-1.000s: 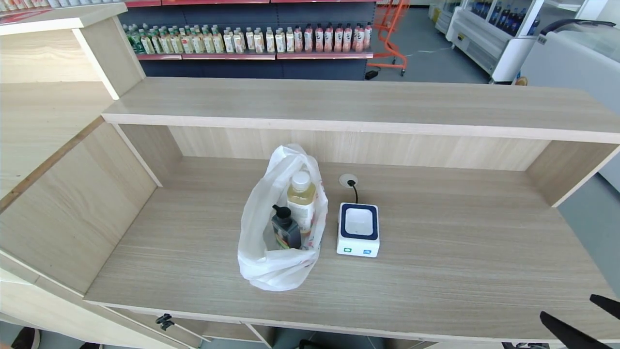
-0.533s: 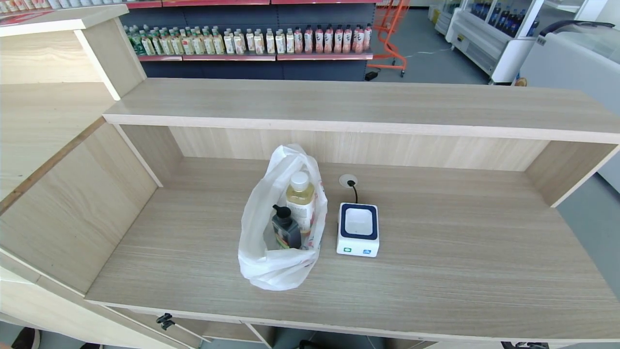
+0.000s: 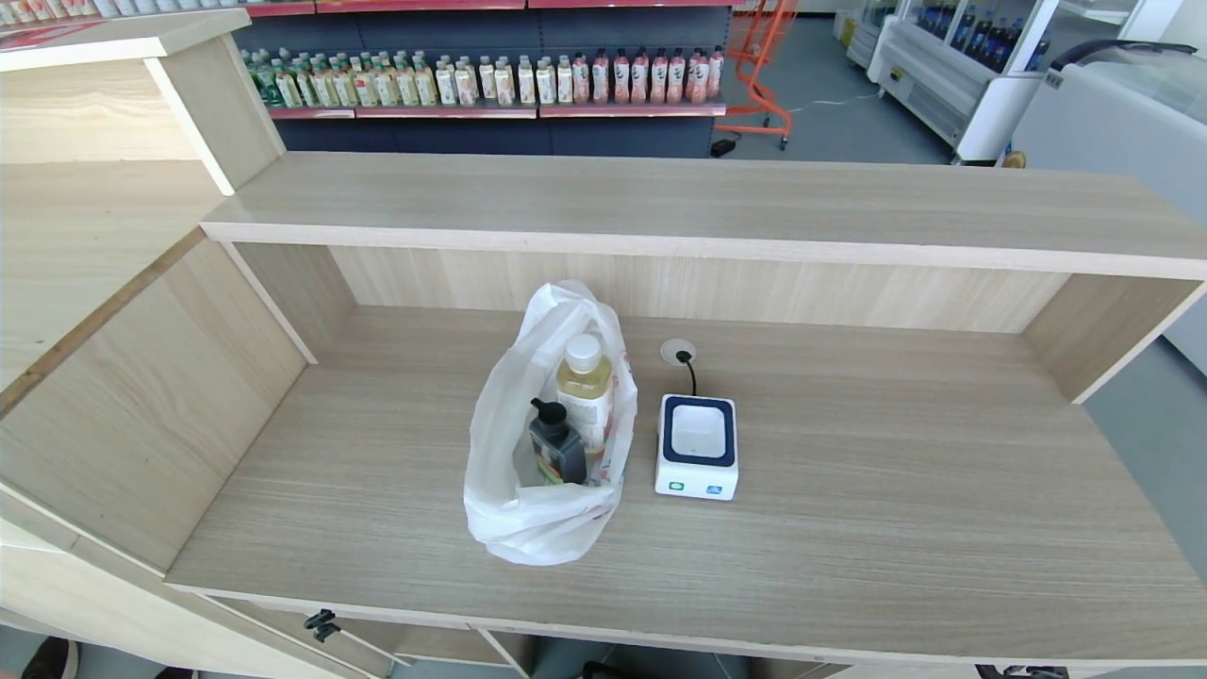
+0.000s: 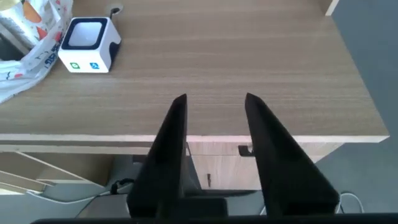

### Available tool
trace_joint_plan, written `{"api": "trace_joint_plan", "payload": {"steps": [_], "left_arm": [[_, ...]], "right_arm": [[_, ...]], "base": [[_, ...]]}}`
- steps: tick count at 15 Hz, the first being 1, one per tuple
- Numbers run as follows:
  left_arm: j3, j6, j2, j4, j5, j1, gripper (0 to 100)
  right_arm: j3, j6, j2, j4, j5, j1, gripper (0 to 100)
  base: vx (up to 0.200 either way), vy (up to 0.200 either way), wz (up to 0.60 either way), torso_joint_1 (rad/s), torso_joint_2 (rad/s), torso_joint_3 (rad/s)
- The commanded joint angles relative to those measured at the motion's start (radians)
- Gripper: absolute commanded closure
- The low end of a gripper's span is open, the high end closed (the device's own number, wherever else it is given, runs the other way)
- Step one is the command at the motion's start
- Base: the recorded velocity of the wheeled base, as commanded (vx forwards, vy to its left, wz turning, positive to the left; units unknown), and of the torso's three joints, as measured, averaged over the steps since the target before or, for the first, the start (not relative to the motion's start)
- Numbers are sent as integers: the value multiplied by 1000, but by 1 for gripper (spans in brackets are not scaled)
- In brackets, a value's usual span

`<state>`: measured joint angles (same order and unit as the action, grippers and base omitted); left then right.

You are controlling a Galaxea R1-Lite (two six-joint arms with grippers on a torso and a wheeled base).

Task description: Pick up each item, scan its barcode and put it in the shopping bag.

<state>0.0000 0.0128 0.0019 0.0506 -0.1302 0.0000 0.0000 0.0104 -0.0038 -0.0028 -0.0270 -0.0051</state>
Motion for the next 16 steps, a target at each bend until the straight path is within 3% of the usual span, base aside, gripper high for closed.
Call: {"api": "trace_joint_plan", "payload": {"steps": [1,6,10,16], "left_arm": [[0,0,0,0,0,0,0],[0,-4,0,0,-2,0,0],[0,6,0,0,0,0,0],[0,4,4,0,0,0,0]], "right_arm": [[0,0,4,0,-1,1,100],[0,0,4,0,-1,1,100],[0,0,4,0,-1,1,100],[0,0,4,0,-1,1,100]], "base": [[0,0,0,0,0,0],[0,0,0,0,0,0],[0,-200,0,2,4,2],[33,0,0,0,0,1]]}}
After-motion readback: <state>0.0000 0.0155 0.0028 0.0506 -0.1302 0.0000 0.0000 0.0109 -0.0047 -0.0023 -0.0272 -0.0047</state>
